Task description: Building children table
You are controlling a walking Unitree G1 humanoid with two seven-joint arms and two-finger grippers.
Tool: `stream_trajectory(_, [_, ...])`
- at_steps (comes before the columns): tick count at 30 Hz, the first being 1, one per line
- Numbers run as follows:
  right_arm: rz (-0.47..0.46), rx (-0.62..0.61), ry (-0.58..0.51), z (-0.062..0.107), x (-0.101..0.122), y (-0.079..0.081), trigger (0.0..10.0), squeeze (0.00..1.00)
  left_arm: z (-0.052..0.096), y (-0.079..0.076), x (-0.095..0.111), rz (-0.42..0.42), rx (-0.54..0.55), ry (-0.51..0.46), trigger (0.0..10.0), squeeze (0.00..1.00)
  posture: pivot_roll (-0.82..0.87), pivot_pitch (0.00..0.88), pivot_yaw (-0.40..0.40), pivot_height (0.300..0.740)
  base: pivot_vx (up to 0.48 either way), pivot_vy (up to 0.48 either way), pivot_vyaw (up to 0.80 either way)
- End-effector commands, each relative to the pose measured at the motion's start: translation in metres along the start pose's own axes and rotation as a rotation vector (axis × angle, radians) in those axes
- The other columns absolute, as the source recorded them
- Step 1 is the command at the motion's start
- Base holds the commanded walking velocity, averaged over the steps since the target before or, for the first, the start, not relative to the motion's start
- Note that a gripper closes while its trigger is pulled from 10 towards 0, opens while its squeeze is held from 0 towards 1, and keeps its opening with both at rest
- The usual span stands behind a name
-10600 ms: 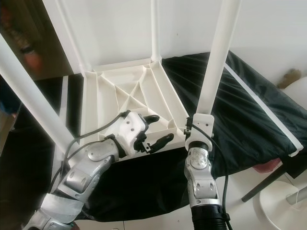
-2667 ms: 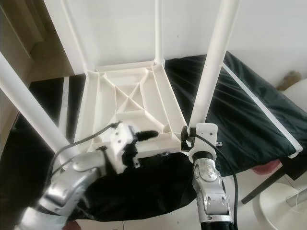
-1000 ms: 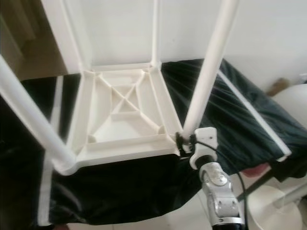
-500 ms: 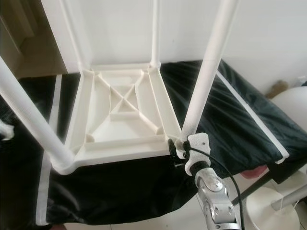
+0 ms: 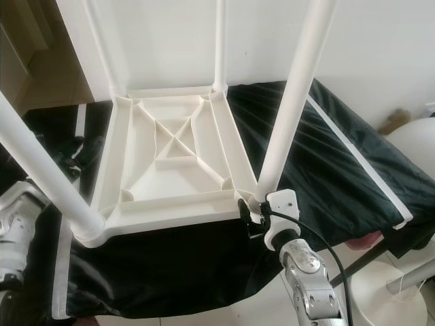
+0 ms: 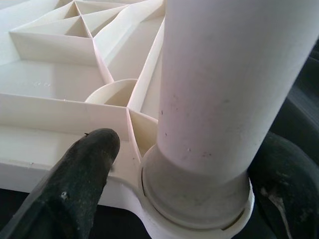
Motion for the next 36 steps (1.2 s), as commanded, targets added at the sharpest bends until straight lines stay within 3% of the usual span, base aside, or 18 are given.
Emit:
stream_trajectory(1, [-0.012,0.038,0.008,0.002,-0.004,0.007,10.0,0.00,0.012,-0.051,-0.010,0.040,-0.488,0.109,10.0,0.00,-0.03,0.029,0.015,0.740,0.000,0.000,0.00])
stream_trajectory(4, [-0.018,0.064,0.007,0.001,-0.005,0.010,10.0,0.00,0.017,-0.070,-0.019,0.047,-0.580,0.133,10.0,0.00,-0.03,0.031,0.012,0.740,0.000,0.000,0.00])
stream_trajectory(9, [-0.006,0.084,0.003,0.000,-0.005,0.012,10.0,0.00,0.021,-0.087,-0.022,0.057,-0.641,0.132,10.0,0.00,-0.03,0.031,0.012,0.740,0.000,0.000,0.00])
stream_trajectory(12, [0.011,0.082,0.000,-0.003,-0.004,0.006,10.0,0.00,0.027,-0.104,-0.028,0.048,-0.677,0.151,10.0,0.00,-0.03,0.031,0.014,0.740,0.000,0.000,0.00])
stream_trajectory(15, [0.016,0.082,0.000,-0.004,-0.005,0.005,10.0,0.00,0.028,-0.108,-0.029,0.048,-0.684,0.154,10.0,0.00,-0.03,0.031,0.014,0.740,0.000,0.000,0.00])
stream_trajectory(21, [0.052,0.101,0.009,-0.008,-0.009,-0.008,10.0,0.00,0.050,-0.145,-0.048,0.078,-0.768,0.241,10.0,0.00,-0.02,0.031,0.010,0.740,0.000,0.000,0.00])
stream_trajectory(26, [0.058,0.137,0.002,-0.012,-0.006,-0.009,10.0,0.00,0.056,-0.153,-0.053,0.093,-0.779,0.259,10.0,0.00,-0.01,0.025,0.016,0.740,0.000,0.000,0.00])
stream_trajectory(30, [0.103,0.247,-0.056,-0.026,0.007,-0.011,10.0,0.00,0.061,-0.169,-0.060,0.126,-0.785,0.263,10.0,0.00,0.00,0.018,0.023,0.740,0.000,0.000,0.00])
stream_trajectory(36, [0.156,0.214,-0.124,-0.046,0.021,-0.024,10.0,0.00,0.059,-0.181,-0.068,0.158,-0.793,0.269,10.0,0.00,0.01,0.010,0.032,0.740,0.000,0.000,0.00])
Point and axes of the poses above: a point about 5 cm out from each wrist's last joint towards the gripper, its own z axis pointing back from the gripper into the wrist, its own x axis along the axis of the wrist's last joint, y = z × x, the point moved 5 cm from there along -z, pointing out of the wrist towards the gripper, and after that the axes turned 13 degrees about z, right-handed, at the moved point
